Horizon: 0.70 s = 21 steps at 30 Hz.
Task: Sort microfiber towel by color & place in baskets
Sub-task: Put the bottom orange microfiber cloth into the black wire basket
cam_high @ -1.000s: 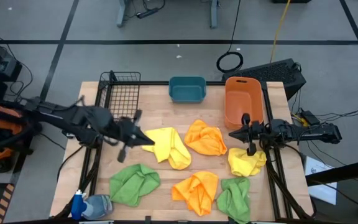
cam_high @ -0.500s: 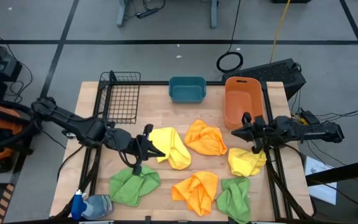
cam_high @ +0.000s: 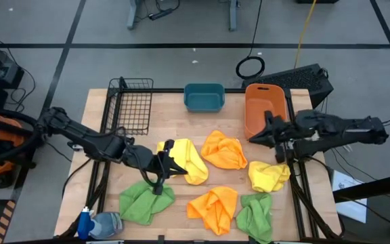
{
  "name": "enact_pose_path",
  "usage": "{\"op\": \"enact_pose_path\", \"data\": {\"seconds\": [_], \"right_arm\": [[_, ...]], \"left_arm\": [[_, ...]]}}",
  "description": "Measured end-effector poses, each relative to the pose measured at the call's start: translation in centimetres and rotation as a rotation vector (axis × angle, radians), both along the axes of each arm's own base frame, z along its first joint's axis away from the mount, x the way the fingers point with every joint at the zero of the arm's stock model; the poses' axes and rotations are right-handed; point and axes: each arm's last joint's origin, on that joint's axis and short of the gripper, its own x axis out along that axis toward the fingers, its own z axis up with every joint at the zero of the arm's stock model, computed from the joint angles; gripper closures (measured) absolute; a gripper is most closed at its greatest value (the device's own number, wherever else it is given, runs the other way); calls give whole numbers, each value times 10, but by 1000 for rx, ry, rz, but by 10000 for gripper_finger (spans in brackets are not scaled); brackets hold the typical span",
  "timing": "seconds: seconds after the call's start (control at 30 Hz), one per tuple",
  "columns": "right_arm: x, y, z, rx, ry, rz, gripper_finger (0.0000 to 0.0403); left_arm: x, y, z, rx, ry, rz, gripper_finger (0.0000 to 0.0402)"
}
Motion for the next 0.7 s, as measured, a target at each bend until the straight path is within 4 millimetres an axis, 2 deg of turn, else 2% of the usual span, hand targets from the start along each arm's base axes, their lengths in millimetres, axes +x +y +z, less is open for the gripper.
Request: {"op": "enact_pose_path", "data": {"seconds": [0.13,0.23,0.43,0.7], "right_arm": [[29,11,-3,-63,85,31,403],[41,21,-12,-101,138,41,403],[50,44,-24,-171,189,-19,403],[56,82,-36,-226,190,-81,403]], "left_arm": [[4,-2,-5,5,18,1,398],[4,-2,-7,-1,31,5,398],[3,-4,-7,-12,38,3,398],[3,-10,-24,-39,87,16,398]]}}
